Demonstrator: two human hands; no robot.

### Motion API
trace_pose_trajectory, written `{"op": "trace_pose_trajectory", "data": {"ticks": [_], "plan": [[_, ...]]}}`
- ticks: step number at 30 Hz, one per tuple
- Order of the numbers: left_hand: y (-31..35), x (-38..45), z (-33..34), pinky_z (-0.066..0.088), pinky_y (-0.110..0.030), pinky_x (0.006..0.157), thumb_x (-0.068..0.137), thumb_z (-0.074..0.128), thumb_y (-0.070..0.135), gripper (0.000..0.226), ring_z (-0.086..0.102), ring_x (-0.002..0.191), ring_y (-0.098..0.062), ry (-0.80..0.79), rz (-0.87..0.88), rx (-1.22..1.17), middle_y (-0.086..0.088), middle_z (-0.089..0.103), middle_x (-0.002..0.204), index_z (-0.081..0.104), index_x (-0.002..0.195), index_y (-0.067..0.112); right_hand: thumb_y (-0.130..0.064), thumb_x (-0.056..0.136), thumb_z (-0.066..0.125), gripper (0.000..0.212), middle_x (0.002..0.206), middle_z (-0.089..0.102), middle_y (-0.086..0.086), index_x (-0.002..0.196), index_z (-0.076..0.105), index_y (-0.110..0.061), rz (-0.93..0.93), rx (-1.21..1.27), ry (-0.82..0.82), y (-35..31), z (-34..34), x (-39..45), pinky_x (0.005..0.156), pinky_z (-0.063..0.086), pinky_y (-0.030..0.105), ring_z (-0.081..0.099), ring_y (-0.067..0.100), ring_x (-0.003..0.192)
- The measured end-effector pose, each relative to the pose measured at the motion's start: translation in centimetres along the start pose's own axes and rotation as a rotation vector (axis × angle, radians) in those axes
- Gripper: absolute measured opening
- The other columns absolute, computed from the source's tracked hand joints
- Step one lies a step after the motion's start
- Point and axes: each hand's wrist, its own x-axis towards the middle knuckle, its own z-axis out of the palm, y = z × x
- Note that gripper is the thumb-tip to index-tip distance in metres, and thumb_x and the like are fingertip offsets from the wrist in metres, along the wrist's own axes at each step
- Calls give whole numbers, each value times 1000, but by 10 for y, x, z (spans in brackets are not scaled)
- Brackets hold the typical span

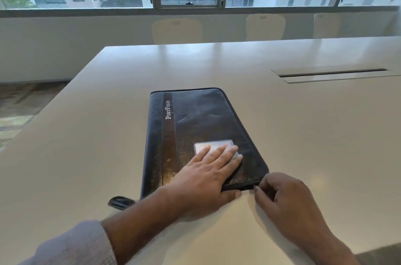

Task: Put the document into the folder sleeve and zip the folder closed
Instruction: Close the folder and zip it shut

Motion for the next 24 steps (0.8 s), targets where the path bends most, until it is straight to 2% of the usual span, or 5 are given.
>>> {"op": "trace_pose_trajectory", "data": {"ticks": [5, 12, 18, 21, 24], "plan": [[-3, 1, 5, -15, -30, 120, 94, 16, 72, 76, -27, 146, -3, 1, 17, 12, 14, -18, 164, -10, 157, 37, -18, 75, 72, 24, 56, 55, -8, 57, 57, -21, 32, -34, 22, 16, -9, 8, 51, 42, 31, 52, 9, 54], [-7, 4, -3, -15, -27, 117, 88, 29, 78, 87, -22, 148, -1, -81, 30, -77, 19, -14, 164, -4, 157, 37, -18, 79, 72, 21, 61, 59, -11, 62, 62, -25, 43, -38, -7, 27, -15, 19, 54, 40, 22, 55, 9, 61], [-25, 48, -37, 26, -41, 113, 80, 28, 88, 85, 30, 143, -12, -14, -133, -291, 12, 37, 156, 40, 146, 36, -15, 80, 71, 25, 76, 62, -20, 62, 63, -29, 47, 30, -57, 29, -16, 21, 59, 41, 16, 57, 6, 70], [-39, 84, -33, 16, -41, 120, 94, 30, 72, 76, 19, 150, -16, 117, -253, -195, 5, 25, 164, 30, 154, 26, -14, 81, 71, 29, 78, 60, -23, 60, 60, -30, 39, 23, -67, 29, -17, 22, 58, 40, 15, 56, 5, 69], [-42, 107, -16, 3, -39, 124, 96, 24, 69, 81, 3, 154, -18, 77, -327, -129, 0, 7, 168, 14, 159, 18, -12, 80, 72, 32, 76, 60, -24, 58, 58, -31, 30, 26, -65, 28, -15, 22, 57, 39, 13, 55, 4, 68]]}}
